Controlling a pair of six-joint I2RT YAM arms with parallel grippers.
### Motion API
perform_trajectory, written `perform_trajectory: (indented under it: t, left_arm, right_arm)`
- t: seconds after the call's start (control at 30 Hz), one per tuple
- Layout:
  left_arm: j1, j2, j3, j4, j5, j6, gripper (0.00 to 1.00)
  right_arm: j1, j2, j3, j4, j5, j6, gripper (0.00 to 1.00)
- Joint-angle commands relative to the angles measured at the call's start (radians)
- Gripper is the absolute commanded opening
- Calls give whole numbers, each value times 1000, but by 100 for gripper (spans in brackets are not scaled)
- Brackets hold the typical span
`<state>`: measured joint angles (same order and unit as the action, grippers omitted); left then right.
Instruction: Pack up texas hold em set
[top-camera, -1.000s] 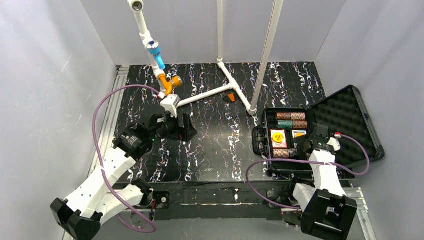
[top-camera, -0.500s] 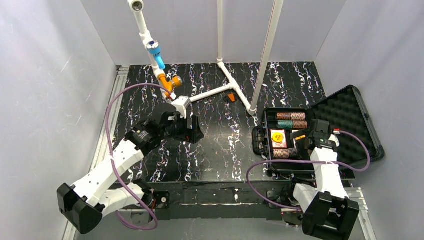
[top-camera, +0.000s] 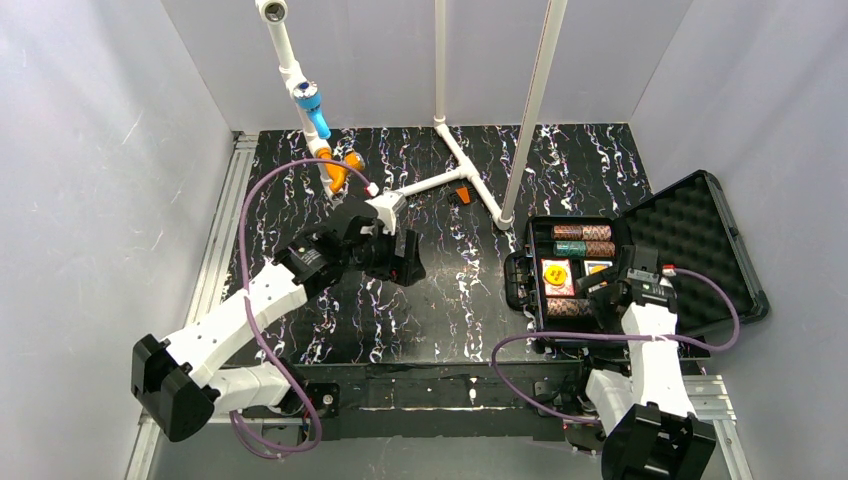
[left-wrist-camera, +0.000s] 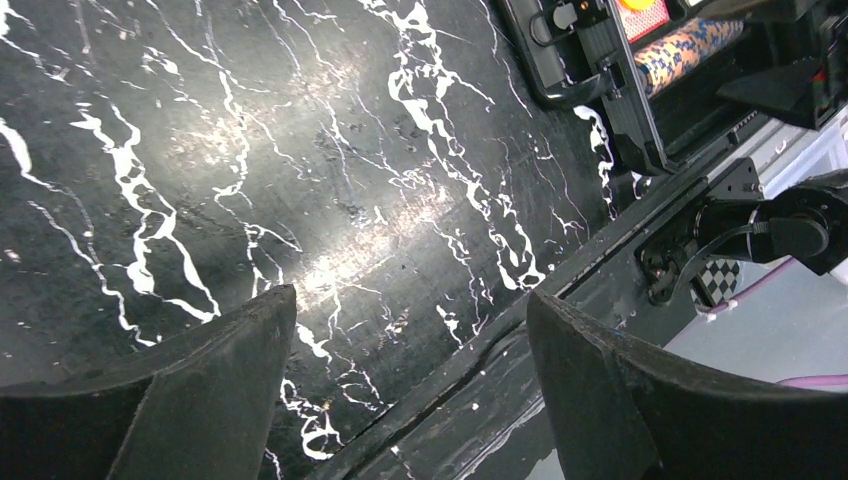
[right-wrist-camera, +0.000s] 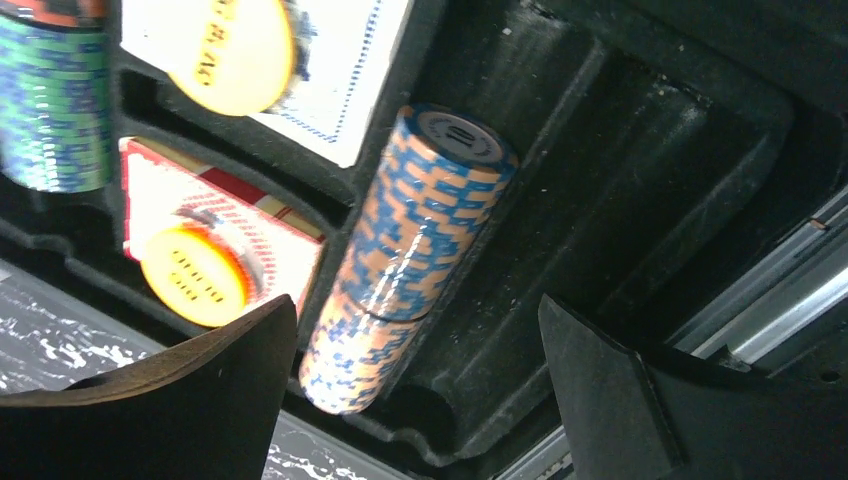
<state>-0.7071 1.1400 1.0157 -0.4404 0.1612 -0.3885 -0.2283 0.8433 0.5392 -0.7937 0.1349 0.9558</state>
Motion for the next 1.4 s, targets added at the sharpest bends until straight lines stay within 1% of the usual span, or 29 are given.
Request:
perform_trajectory:
  t: [0.0,0.2,0.4,0.5,0.6,0.83,0.9,1.1,1.2,1.37]
  left_arm:
    - [-45,25,38,28,-8,-20,83]
    - [-108,119,73,72,-41,-65,83]
    - [-148,278,160,104,-78,-131,80]
    - [-171,362,216,111,-84,-144,80]
    - [-193,445,273,119,-89,-158,80]
    - [-216,631,411,138,-134,-189,80]
    - [-224,683,456,138,-146,-191,80]
    - [-252,836,607,139,-202,-185,78]
    - [-265,905,687,137,-209,-156,77]
    - [-269,994,777,130,-214,-128,77]
  right_arm:
    - [7,17,144,-30,-3,-96,98]
    - [30,48,272,-7,-62,-188,98]
    - [58,75,429,0,-124,-251,98]
    - [77,81,486,28,-218,-265,98]
    - [96,87,551,36,-267,-265,98]
    - [140,103,730,-14,-263,-257,98]
    - [154,96,758,-24,-260,-250,98]
    - [193,64,793,-25,-280,-223,98]
    - [216,47,802,-28,-287,-219,98]
    - [268,18,843,-67,-248,-221,98]
